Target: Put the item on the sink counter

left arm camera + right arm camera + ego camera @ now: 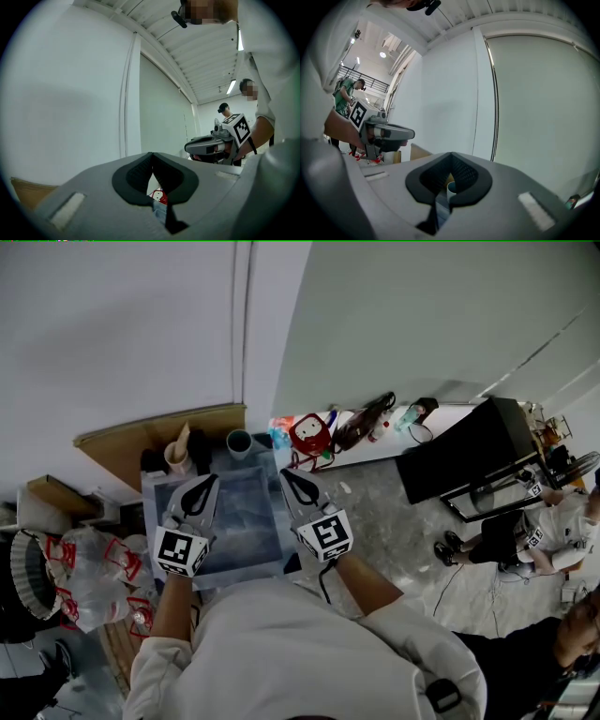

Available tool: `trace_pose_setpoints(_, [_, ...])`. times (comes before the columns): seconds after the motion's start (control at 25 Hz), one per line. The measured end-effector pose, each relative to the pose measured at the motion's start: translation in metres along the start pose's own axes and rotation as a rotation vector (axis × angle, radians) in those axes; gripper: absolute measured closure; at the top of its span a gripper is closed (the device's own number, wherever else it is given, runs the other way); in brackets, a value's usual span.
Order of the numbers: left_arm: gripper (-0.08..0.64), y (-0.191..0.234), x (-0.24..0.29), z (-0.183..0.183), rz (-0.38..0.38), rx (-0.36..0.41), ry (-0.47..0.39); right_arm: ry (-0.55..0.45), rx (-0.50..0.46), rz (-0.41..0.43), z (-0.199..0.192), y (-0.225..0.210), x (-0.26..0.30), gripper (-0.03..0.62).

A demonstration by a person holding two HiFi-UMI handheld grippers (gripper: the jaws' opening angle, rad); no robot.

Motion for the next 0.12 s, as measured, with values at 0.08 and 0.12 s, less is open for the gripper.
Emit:
trace_pose_setpoints(0.08, [0.558,0.0007,0.0,-0.0006,0.0,0.001,-0.001,-0.001,0.0,0.0,-0.0004,0.0004,0.0009,0.594])
trace_pose_setpoints(0.12, [0.558,0.0011,-0.0001,-0.0009,0.001,0.001,-0.001,-0.001,0.0,0.0,-0.0006,0.0006,0.0012,0.594])
Point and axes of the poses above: the fingertips, and each gripper's own axes: x forward along the fingers, y to its left, z out of its top, the point moved 8 cm from there along -x, backward along the fingers, and after that the axes turned 11 degrees about -z, right-handed, at the moved point
